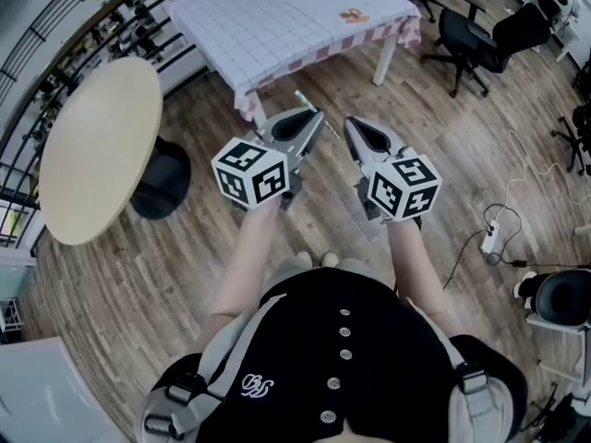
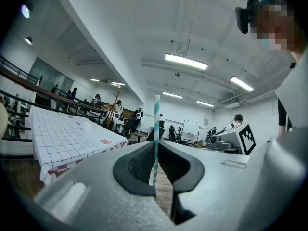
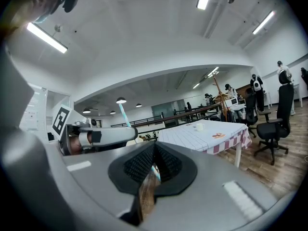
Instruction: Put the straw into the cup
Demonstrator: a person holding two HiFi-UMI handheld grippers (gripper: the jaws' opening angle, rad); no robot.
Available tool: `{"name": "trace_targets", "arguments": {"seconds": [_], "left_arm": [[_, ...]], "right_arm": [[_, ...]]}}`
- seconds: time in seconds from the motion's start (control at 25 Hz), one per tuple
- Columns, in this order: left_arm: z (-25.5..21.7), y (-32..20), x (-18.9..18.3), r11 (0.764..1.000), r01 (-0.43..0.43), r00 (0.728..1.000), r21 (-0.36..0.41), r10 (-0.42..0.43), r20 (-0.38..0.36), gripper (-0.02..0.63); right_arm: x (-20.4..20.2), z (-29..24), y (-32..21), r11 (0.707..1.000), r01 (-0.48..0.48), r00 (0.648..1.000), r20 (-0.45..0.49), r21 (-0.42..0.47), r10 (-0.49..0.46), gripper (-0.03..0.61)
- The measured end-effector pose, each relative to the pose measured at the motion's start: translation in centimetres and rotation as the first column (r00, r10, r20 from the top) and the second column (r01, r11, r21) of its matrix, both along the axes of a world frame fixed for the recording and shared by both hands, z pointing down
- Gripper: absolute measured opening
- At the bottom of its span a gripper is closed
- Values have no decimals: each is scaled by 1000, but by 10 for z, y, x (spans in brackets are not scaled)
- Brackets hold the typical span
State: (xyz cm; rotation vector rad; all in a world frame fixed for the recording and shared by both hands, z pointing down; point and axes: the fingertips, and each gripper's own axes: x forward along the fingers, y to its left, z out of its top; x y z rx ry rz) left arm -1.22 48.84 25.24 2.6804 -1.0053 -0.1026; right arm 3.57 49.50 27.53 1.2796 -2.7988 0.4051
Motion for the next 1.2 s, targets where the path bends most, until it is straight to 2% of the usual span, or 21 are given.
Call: {"name": "trace_targets", "arguments": {"seconds": [0.4,0.6,0.92,1.2], "left_arm": [[28,16,34,997,1,1000,-71,-2,-23,20],[29,1,41,998,-1,1000,-64,-1,-26,20],[38,-63,42,998,-20,999,-66,17,-34,20],[24,-148,34,999,-33,999,-19,33,-12,20]], "right_arm": [[25,16,2,999,18,999,34,-42,-16,0],[36,14,-10,1000,-7,998,57,-31,8,0],[45,18,-75,998,-52,997,58,-26,53,0],[33,19,-157,998,-62,997,47,-25,64,0]]}}
